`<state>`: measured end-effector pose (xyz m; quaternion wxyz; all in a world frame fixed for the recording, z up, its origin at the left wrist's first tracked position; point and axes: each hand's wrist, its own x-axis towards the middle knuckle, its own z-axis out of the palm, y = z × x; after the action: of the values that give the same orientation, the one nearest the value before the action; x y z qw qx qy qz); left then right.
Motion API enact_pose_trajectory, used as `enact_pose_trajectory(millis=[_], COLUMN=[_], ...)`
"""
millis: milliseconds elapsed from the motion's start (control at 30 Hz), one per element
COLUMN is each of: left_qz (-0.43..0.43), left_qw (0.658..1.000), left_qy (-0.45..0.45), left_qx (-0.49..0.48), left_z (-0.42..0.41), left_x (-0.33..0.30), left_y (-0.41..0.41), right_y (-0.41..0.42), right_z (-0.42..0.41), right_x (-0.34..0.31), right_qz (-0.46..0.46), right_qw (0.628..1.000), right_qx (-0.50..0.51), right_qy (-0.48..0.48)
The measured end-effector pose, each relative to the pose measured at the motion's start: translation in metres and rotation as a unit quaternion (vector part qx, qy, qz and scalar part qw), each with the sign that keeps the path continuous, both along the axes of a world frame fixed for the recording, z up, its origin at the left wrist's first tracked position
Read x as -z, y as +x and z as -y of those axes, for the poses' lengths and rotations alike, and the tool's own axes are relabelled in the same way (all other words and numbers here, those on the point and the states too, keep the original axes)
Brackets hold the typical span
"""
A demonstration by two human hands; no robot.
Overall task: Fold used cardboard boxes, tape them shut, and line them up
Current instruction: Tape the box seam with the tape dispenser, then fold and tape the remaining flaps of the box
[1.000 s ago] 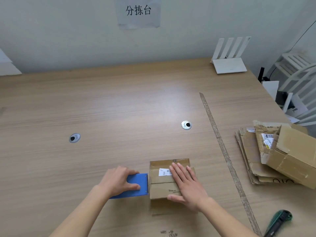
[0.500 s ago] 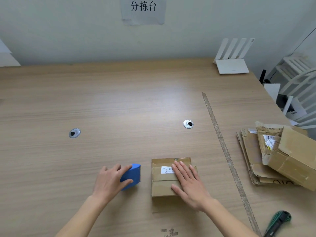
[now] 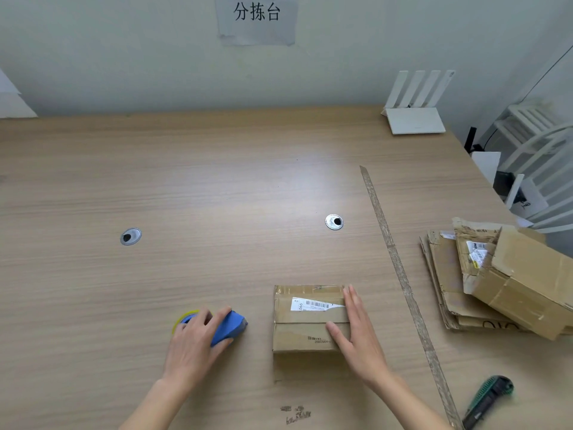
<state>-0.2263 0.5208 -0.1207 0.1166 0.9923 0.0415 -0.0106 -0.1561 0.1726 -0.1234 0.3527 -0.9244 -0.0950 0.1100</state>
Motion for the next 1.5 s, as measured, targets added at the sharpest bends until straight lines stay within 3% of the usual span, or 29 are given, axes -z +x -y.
enact_pose_trajectory(millis=[167,233,333,467,700,900,967,1067,1167,1300,1367,1500], left_qz=[0.086,0.047,-0.01,-0.023,-0.033,-0.088,-0.101,-0.124,-0.131,-0.06,-0.004,0.064], left_qw=[0.996,0.994,0.965,0.932,0.915,0.876,0.869,0.877,0.892,0.95,0.955,0.963], left_qy=[-0.003,-0.093,-0.239,-0.3,-0.31,-0.377,-0.4,-0.405,-0.392,-0.249,-0.221,-0.209], left_qx=[-0.014,-0.03,-0.111,-0.2,-0.256,-0.288,-0.275,-0.226,-0.182,-0.18,-0.197,-0.155], left_z=[0.044,0.075,0.12,0.151,0.171,0.188,0.186,0.174,0.161,0.162,0.167,0.178], left_x=[-0.01,-0.02,-0.027,-0.021,-0.007,-0.006,-0.004,0.002,0.0,-0.016,-0.022,-0.01], left_y=[0.005,0.012,0.019,0.025,0.027,0.031,0.033,0.038,0.049,0.062,0.058,0.03], right_y=[0.0,0.0,-0.004,-0.008,-0.007,-0.011,-0.01,-0.004,0.004,0.018,0.017,0.001], right_z=[0.005,0.008,0.02,0.026,0.024,0.03,0.037,0.052,0.062,0.068,0.066,0.035], right_x=[-0.008,-0.011,-0.009,-0.006,0.005,0.022,0.023,0.019,0.004,-0.007,-0.009,-0.009], right_qz=[-0.02,-0.021,-0.014,-0.041,-0.127,-0.245,-0.256,-0.194,-0.042,-0.007,0.006,0.037], right_qw=[0.999,0.997,0.991,0.978,0.979,0.951,0.953,0.978,0.998,0.976,0.974,0.986], right_qx=[0.034,0.059,0.128,0.203,0.157,0.142,0.117,0.066,-0.028,-0.169,-0.152,-0.027], right_qy=[0.033,0.05,0.038,0.031,0.018,0.124,0.115,0.043,-0.022,-0.135,-0.169,-0.163])
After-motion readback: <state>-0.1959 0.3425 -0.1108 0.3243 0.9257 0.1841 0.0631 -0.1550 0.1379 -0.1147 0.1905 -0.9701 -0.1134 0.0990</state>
